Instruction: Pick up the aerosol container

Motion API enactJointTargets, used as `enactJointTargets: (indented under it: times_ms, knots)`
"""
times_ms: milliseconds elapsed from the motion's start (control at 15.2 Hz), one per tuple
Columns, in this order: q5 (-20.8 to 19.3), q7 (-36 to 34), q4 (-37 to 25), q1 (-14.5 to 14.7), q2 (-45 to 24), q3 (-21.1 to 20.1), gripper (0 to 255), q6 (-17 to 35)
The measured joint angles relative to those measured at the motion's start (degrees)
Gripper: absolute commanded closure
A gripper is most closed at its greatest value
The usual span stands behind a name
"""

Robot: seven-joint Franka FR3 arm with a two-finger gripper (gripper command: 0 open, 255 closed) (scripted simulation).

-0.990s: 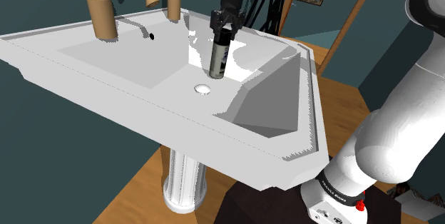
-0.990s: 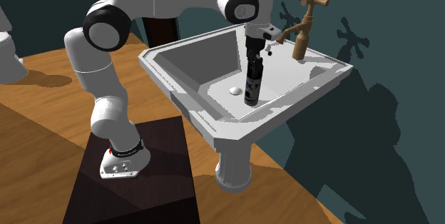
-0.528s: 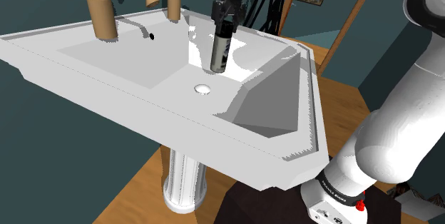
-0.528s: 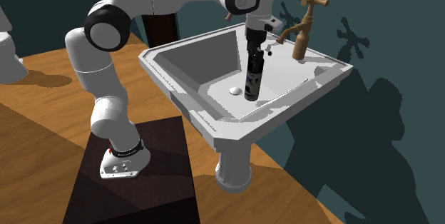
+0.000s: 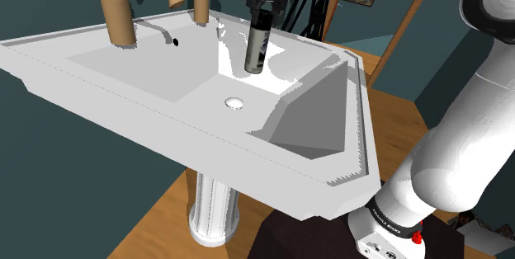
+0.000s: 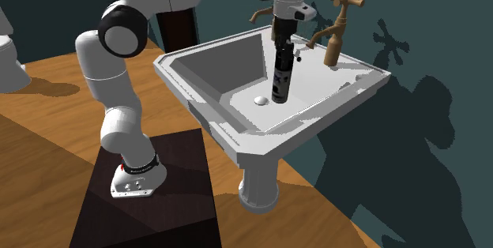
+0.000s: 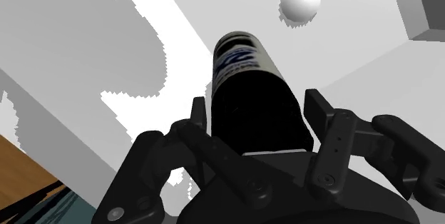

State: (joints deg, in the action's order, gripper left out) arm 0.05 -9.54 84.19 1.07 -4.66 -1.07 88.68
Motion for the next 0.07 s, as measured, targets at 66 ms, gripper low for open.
enactJointTargets:
  times_ms: [66]
  knots:
    - [0.00,0.02,-0.64,-0.01,-0.18,0.01,255,-0.46]
